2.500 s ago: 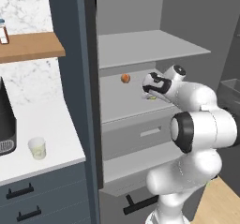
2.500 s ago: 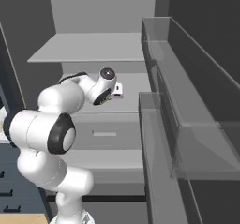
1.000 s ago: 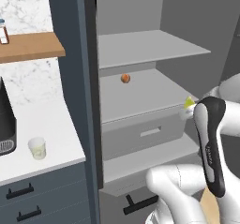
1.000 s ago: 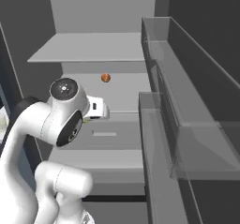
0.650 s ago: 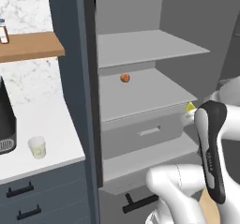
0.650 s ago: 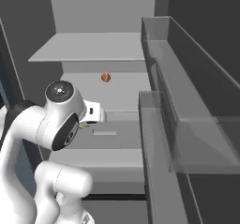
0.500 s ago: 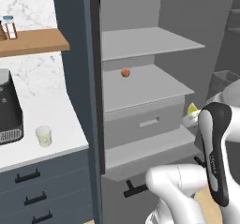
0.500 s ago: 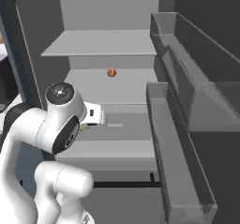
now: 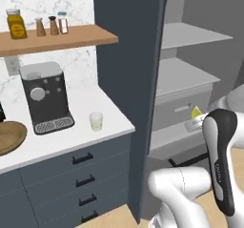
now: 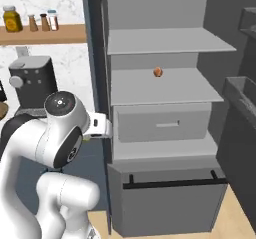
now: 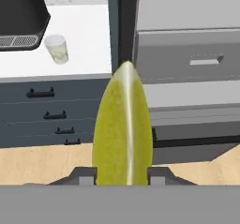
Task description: Grab a lemon wedge from the fridge and one ice cube from the ice bowl, and put them in the glass of lemonade.
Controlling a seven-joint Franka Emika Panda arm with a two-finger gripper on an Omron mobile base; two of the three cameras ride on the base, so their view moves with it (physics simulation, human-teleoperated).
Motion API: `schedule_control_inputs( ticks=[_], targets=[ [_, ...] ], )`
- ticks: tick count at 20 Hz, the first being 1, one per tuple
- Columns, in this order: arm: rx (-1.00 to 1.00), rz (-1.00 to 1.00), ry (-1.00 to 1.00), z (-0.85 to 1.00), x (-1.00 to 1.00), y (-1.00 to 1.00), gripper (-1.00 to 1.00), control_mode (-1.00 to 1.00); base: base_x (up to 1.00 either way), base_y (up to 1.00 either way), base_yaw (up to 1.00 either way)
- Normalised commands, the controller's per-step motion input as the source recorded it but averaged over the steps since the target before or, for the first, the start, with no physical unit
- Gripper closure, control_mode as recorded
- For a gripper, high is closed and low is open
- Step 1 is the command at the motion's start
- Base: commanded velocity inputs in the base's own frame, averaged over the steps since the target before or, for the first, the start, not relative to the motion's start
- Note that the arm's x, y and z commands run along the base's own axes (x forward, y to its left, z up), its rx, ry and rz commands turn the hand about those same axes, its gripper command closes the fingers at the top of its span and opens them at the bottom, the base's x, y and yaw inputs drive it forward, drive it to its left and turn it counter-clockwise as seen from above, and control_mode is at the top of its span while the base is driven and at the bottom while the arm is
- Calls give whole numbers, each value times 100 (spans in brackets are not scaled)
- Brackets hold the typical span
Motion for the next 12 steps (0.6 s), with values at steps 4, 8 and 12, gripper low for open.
schedule_control_inputs(
  ticks=[4,8,12],
  targets=[
    [0,0,0,0,0,0,100,100,13,100,-14],
    [0,0,0,0,0,0,100,100,47,93,-3],
    [0,0,0,0,0,0,100,100,81,49,0]
  ],
)
